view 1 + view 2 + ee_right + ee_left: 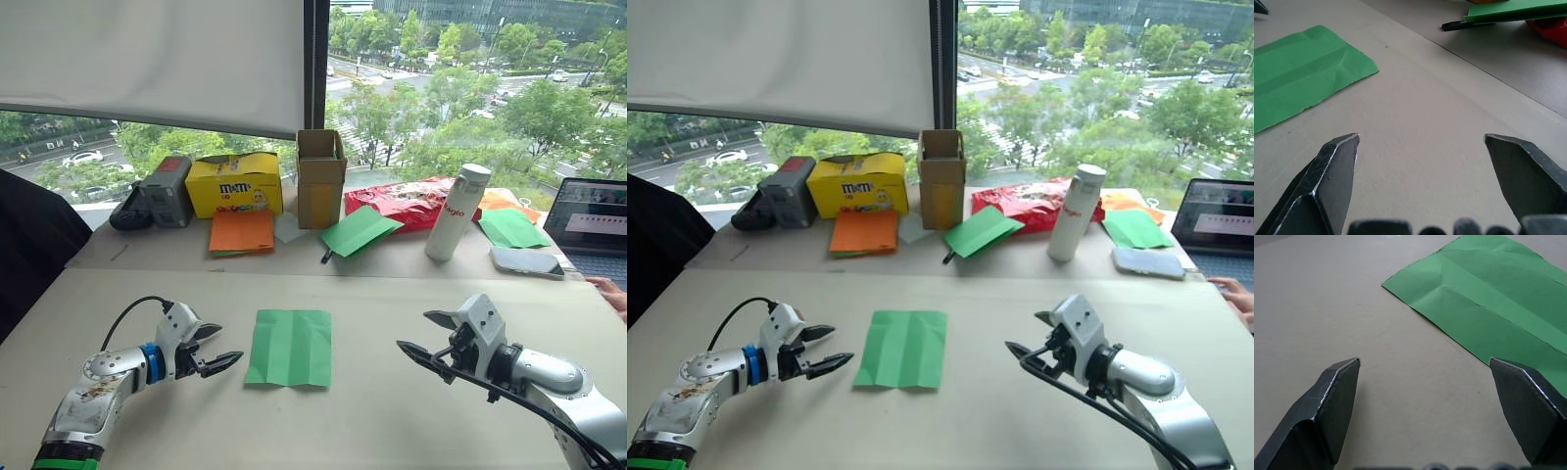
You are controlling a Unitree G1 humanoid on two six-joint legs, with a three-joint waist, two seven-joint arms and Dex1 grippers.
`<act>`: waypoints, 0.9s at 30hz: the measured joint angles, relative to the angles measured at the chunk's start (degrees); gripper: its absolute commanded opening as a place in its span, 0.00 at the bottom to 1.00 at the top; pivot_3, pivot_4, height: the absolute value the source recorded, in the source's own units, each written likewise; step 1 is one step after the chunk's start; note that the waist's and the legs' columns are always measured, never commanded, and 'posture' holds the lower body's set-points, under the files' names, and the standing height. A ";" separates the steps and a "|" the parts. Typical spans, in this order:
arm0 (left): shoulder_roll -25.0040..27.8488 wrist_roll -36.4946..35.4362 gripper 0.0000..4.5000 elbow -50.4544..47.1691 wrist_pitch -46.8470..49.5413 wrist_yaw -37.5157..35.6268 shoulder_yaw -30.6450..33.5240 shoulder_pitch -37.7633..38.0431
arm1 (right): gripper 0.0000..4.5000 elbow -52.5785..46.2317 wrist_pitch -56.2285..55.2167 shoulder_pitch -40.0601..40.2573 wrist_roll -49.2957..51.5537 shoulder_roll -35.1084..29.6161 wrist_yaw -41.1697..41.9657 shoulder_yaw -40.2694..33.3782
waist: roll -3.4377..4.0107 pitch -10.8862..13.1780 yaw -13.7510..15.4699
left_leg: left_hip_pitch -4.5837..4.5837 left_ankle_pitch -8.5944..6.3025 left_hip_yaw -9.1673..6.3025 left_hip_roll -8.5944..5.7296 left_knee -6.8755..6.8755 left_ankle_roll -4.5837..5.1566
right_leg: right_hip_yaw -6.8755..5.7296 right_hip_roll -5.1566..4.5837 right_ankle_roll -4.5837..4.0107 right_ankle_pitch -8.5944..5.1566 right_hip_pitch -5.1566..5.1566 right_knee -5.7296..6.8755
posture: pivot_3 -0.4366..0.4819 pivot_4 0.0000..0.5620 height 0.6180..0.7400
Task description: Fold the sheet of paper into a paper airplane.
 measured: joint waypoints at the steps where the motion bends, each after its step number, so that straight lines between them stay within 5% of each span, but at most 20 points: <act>1: 0.00 0.00 1.00 0.00 0.00 0.00 0.00 0.00 | 1.00 0.00 0.00 0.00 0.00 0.00 0.00 0.00 | 0.00 0.00 0.00 | 0.00 0.00 0.00 0.00 0.00 0.00 | 0.00 0.00 0.00 0.00 0.00 0.00 | 0.48 0.27 1.00; 3: 0.27 -1.12 1.00 0.20 0.40 -2.46 -0.12 -1.80 | 1.00 0.13 0.00 0.31 0.07 -1.12 1.17 -0.01 | -0.01 0.00 0.02 | 0.00 0.00 -0.01 0.00 0.07 0.00 | -0.03 0.02 0.00 0.00 -0.03 0.02 | 0.48 0.27 1.00; 5: 1.40 -2.60 0.87 0.11 0.69 -5.32 -0.14 -4.34 | 0.94 -0.16 0.03 1.01 0.52 -2.10 2.24 -0.06 | -0.01 0.00 0.25 | 0.01 0.00 -0.07 0.00 0.15 0.00 | -0.12 0.03 0.00 0.00 -0.02 0.02 | 0.48 0.27 1.00; 17: 0.76 1.43 0.01 2.74 -2.71 -14.71 -11.60 -15.74 | 0.06 -4.33 1.41 3.76 -2.15 -2.32 2.76 9.73 | 0.10 -0.07 0.00 | -0.03 -0.08 0.03 -0.15 0.32 0.14 | 0.10 0.14 0.05 -0.04 0.04 0.19 | 0.48 0.27 1.00; 18: 0.30 2.97 0.00 3.92 -3.75 -14.71 -13.18 -16.63 | 0.00 -4.03 1.32 3.15 -3.73 -2.32 2.41 11.67 | 0.10 -0.07 -0.08 | -0.03 -0.08 0.04 -0.24 0.35 0.14 | 0.13 0.15 0.05 -0.04 0.03 0.23 | 0.48 0.27 1.00; 27: -1.43 10.86 0.00 9.57 -9.19 -13.60 -18.91 -16.88 | 0.00 -1.50 1.52 -4.30 -7.00 2.37 -0.18 17.07 | 0.07 -0.06 -0.50 | 0.00 -0.10 -0.01 -0.45 0.39 0.18 | 0.89 0.27 0.27 -0.27 -0.01 0.56 | 0.48 0.27 1.00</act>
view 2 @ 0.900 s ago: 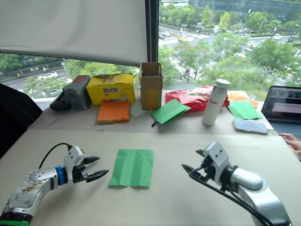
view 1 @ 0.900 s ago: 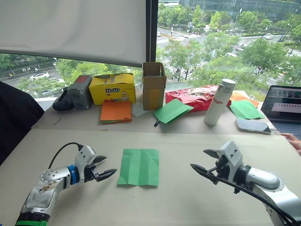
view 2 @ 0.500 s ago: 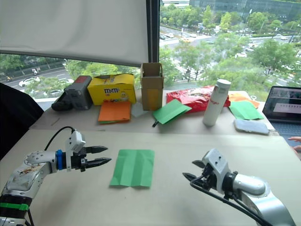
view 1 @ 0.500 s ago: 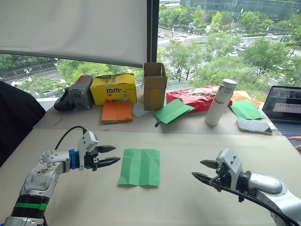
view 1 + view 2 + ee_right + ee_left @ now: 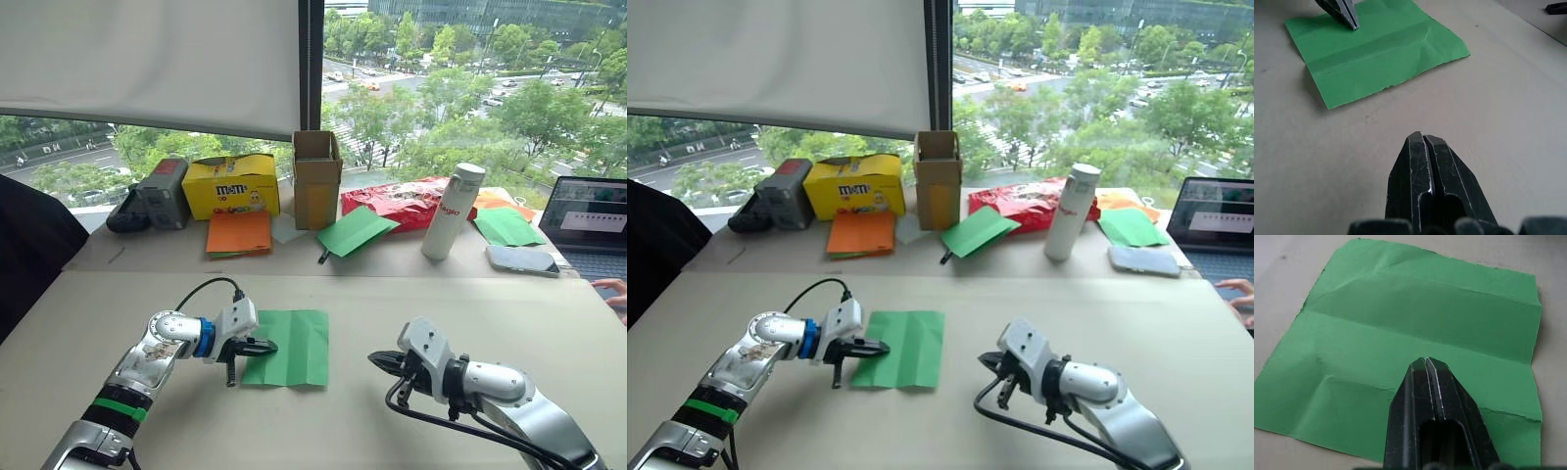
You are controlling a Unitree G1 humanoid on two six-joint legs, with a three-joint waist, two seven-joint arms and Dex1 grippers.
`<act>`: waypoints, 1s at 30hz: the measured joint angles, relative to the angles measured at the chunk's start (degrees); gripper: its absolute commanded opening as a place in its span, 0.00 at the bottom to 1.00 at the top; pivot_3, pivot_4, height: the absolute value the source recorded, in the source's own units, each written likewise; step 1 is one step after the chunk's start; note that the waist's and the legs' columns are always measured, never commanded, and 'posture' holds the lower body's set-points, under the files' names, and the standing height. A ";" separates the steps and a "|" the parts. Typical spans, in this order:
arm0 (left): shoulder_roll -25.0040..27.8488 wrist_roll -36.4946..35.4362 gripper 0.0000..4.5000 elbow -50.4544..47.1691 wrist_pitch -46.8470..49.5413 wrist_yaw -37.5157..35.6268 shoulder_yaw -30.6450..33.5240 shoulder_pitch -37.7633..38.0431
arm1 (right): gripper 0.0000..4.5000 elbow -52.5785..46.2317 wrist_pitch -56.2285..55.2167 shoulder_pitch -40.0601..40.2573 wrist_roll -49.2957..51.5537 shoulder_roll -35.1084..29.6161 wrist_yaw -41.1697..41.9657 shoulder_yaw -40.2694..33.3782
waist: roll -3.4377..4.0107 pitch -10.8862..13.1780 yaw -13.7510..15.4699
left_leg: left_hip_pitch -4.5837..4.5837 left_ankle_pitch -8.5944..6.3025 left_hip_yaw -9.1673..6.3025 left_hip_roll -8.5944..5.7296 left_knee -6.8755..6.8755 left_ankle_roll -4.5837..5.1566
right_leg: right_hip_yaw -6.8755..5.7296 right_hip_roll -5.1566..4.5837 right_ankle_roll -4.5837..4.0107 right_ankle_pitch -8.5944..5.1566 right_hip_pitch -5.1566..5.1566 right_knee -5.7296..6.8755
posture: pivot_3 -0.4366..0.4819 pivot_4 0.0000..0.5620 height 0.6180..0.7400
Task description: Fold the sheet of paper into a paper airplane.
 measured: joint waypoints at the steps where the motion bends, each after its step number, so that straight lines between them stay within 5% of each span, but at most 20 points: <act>1: 0.00 0.15 0.00 0.03 -0.66 0.21 -0.04 0.16 | 0.00 0.66 0.02 -0.99 -0.36 0.54 -0.19 0.80 | -0.01 -0.01 0.04 | 0.00 0.00 0.00 0.02 0.01 0.00 | 0.11 -0.01 0.03 -0.02 0.01 0.03 | 0.48 0.27 1.00; 11: -0.98 -0.10 0.00 1.37 -2.22 1.48 1.31 1.56 | 0.00 12.52 -1.07 -9.02 -8.37 5.74 -2.60 8.59 | 0.19 -0.28 -0.08 | 0.01 -0.15 -0.03 -0.08 0.31 0.25 | 0.44 -0.03 0.17 -0.10 0.07 0.19 | 0.48 0.27 1.00; 30: -0.84 0.41 0.00 1.41 -5.72 3.94 1.64 3.61 | 0.00 29.05 -7.55 -25.11 -4.72 25.57 3.46 12.72 | 0.41 -0.59 -0.35 | 0.22 -0.15 -0.05 -0.06 0.34 0.26 | 0.42 -0.09 0.17 -0.11 0.05 0.29 | 0.48 0.27 1.00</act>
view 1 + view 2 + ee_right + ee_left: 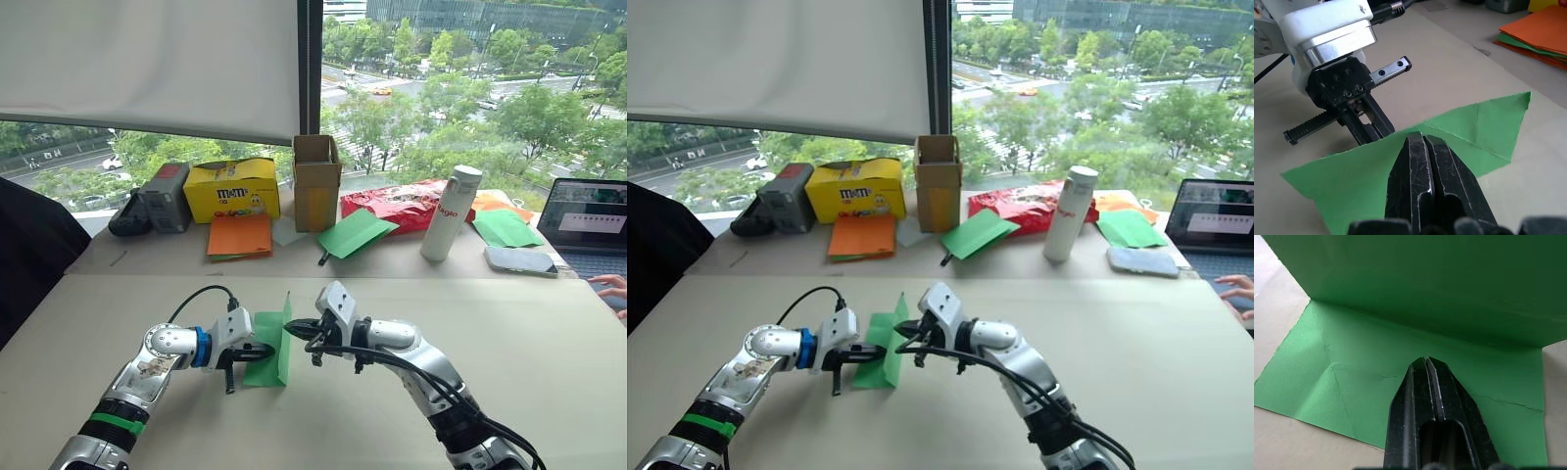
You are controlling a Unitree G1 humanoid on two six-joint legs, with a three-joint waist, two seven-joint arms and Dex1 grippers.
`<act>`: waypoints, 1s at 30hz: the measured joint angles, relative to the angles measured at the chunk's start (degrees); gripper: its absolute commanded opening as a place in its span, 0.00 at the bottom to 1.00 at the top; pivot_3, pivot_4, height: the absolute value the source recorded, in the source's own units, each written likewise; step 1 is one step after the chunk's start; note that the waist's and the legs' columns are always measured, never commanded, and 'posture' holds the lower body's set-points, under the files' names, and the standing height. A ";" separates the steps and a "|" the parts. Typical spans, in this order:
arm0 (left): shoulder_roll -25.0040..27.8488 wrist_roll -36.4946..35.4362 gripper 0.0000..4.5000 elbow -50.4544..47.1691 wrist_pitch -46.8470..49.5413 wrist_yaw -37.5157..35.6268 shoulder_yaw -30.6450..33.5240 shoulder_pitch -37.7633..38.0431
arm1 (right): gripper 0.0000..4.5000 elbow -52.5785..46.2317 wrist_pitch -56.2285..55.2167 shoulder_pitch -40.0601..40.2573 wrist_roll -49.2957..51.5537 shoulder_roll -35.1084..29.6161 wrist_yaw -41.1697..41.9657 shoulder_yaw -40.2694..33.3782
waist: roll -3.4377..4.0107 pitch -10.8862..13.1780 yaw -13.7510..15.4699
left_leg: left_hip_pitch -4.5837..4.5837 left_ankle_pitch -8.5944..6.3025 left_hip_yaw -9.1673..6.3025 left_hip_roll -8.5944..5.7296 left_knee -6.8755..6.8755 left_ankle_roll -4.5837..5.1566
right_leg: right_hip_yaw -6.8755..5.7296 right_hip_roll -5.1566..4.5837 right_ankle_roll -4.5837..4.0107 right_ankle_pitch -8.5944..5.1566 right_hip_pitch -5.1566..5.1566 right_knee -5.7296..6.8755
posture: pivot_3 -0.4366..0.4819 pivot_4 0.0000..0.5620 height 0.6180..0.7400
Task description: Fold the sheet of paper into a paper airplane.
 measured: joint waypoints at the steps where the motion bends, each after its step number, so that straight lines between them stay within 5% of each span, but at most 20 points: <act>1: 0.05 0.00 0.00 -0.11 0.00 0.08 0.24 0.26 | 0.00 2.95 -1.00 -1.34 -1.49 1.34 -0.33 1.09 | 0.01 -0.01 -0.07 | 0.02 0.00 0.00 0.01 0.00 0.00 | 0.00 0.01 0.00 0.00 0.00 0.02 | 0.48 0.27 1.00; 16: 8.75 -3.98 0.00 2.60 3.77 -1.37 10.36 5.21 | 0.00 16.99 -7.43 -4.60 -8.90 4.88 0.38 5.72 | 0.05 0.00 -1.44 | -0.05 -0.01 -0.05 0.34 -0.04 -0.02 | -0.10 -0.14 -0.03 0.01 -0.11 0.04 | 0.48 0.27 1.00; 23: 4.04 -10.57 0.00 0.09 9.86 -2.38 12.81 1.76 | 0.00 19.17 -10.62 -5.22 -11.69 4.90 -0.22 6.34 | 0.02 -0.02 -1.21 | -0.09 -0.01 -0.04 0.31 -0.04 -0.03 | -0.08 -0.16 -0.04 0.02 -0.07 0.07 | 0.48 0.27 1.00; 30: 2.62 -5.52 0.00 1.21 5.69 -2.07 7.14 3.38 | 0.00 19.28 -10.06 -4.96 -11.40 5.17 -1.10 4.67 | 0.05 -0.03 -1.39 | -0.09 -0.01 -0.05 0.38 -0.08 -0.03 | -0.02 -0.22 -0.06 0.03 -0.10 0.07 | 0.48 0.27 1.00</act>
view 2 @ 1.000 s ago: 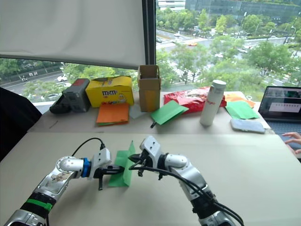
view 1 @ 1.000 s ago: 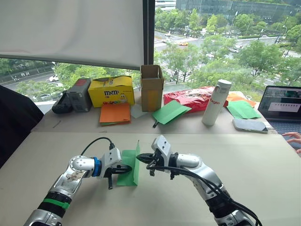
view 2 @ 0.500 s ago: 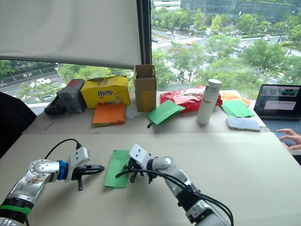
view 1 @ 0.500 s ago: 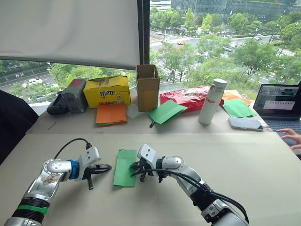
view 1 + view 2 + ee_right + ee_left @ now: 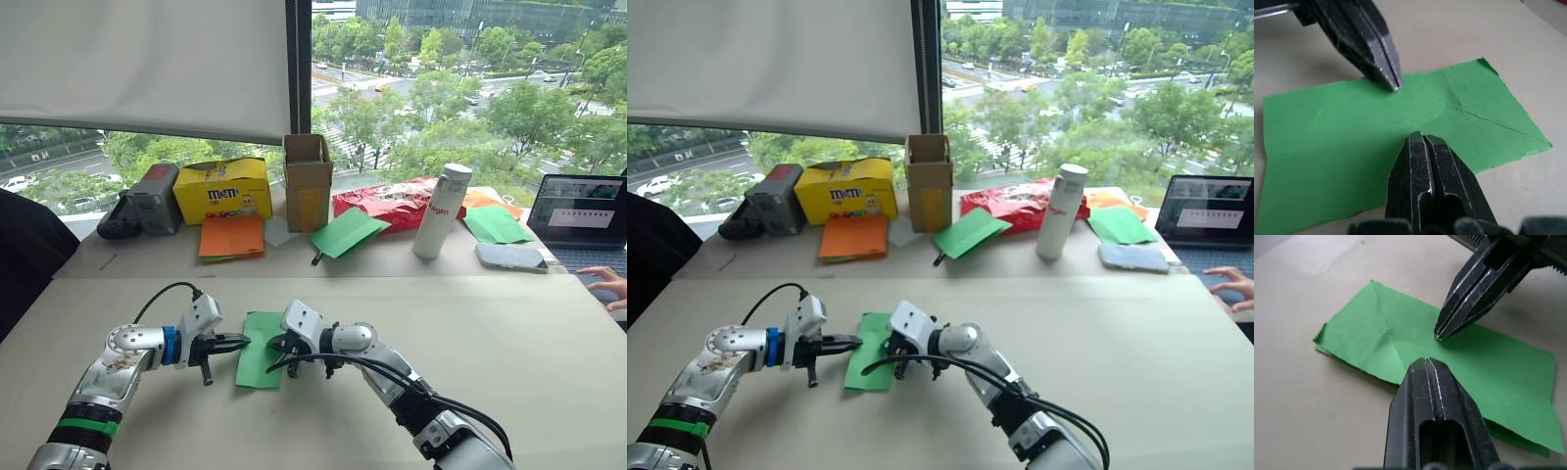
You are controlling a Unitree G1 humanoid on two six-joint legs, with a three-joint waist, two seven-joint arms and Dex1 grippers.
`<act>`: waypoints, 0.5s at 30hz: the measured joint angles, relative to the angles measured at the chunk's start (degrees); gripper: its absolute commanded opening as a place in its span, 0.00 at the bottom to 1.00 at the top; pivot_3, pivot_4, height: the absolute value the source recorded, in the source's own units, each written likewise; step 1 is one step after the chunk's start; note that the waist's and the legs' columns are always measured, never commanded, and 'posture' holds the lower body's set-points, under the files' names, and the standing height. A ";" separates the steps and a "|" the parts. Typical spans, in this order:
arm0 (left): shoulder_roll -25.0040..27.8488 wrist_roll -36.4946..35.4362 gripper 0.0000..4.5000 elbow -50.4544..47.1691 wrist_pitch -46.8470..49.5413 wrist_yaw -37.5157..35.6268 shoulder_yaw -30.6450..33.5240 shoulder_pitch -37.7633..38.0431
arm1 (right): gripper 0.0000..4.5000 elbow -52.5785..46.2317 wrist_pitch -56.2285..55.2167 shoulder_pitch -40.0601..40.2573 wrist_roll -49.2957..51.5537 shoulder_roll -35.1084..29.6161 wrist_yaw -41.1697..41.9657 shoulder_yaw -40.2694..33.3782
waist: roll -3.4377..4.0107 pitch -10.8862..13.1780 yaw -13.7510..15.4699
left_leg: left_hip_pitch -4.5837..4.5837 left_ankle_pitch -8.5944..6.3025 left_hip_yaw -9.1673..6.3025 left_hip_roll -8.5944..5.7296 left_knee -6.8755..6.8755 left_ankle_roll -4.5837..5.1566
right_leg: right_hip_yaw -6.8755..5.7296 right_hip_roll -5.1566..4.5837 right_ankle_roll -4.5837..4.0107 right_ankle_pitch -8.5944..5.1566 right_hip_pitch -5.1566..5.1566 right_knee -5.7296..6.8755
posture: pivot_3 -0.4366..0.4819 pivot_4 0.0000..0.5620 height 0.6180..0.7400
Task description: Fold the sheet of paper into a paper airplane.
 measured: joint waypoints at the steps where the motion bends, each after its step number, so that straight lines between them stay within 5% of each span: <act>1: -0.26 0.22 0.00 0.15 -0.87 -0.03 -0.23 -0.02 | 0.00 0.00 0.15 0.03 0.00 -0.08 -0.08 -0.40 | -0.01 -0.01 0.12 | 0.01 0.00 -0.02 0.00 0.00 0.00 | 0.01 -0.04 -0.01 0.00 0.03 -0.04 | 0.48 0.27 1.00; 15: -1.69 2.59 0.00 1.48 -4.29 -0.05 -2.43 -1.86 | 0.00 7.06 -1.23 -2.32 1.89 2.10 -3.69 -7.47 | 0.03 -0.03 0.40 | 0.02 0.00 -0.01 -0.14 0.00 0.00 | 0.01 -0.05 0.00 0.00 0.06 -0.05 | 0.48 0.27 1.00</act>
